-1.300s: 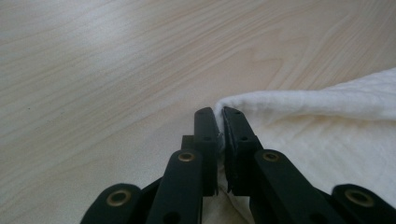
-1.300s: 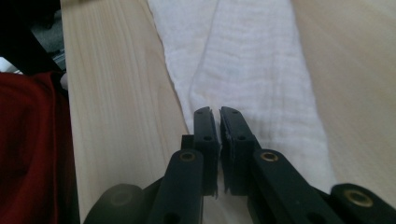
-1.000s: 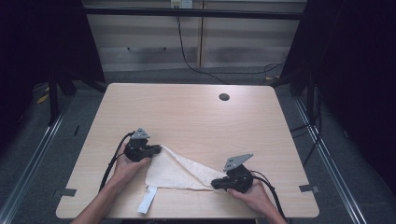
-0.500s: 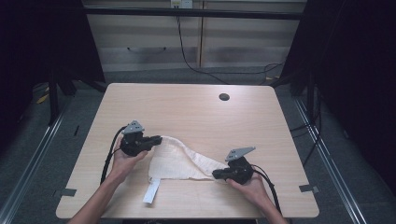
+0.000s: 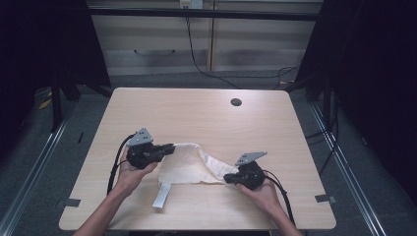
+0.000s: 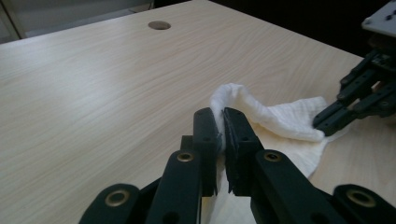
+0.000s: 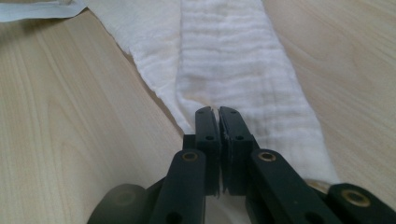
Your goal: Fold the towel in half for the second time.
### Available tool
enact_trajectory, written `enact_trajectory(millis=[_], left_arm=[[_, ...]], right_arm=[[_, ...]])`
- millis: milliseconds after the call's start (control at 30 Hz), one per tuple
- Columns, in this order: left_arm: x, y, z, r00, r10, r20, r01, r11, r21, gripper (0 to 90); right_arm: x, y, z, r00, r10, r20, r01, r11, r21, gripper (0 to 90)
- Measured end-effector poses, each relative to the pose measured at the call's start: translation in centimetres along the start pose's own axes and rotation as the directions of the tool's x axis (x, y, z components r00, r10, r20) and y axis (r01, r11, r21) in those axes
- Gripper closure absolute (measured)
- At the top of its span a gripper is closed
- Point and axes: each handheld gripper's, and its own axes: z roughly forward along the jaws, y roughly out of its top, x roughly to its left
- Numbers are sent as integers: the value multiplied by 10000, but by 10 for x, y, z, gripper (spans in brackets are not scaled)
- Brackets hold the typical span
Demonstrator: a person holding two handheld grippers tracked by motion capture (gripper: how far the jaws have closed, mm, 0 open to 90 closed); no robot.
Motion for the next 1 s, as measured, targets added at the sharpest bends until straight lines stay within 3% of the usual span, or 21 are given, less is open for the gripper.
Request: enact_trajectory(millis=[300, 433, 533, 633, 800, 900, 1000], left_arm=[[-24, -15, -11, 9979, 604, 237, -616, 9968, 511, 841], [-31, -29, -17, 9938, 1028, 425, -1066, 9893, 999, 842], [-29, -40, -17, 9922, 1193, 363, -1233, 9822, 1414, 842], [-22, -49, -15, 9939, 1077, 222, -1099, 9794, 1691, 842], [-14, -61, -13, 9932, 1166, -48, -1124, 9663, 2315, 843], [-11, -63, -14, 9929, 1179, -183, -1102, 9650, 2379, 844], [-11, -64, -13, 9925, 1202, -213, -1116, 9643, 2400, 845]], right_arm=[[-2, 3, 2, 9998, 56, 164, -56, 10000, 12, 870], [-2, 3, 2, 9998, 46, 202, -46, 10000, -4, 871], [-2, 2, 2, 9997, 29, 249, -28, 10000, -21, 870], [0, 2, 2, 9996, 28, 280, -26, 10000, -61, 871], [2, -1, -1, 9984, -171, 545, 178, 9998, -119, 872], [1, -4, -6, 9962, -293, 816, 303, 9995, -109, 872], [-2, -9, -12, 9945, -122, 1044, 135, 9998, -117, 872]])
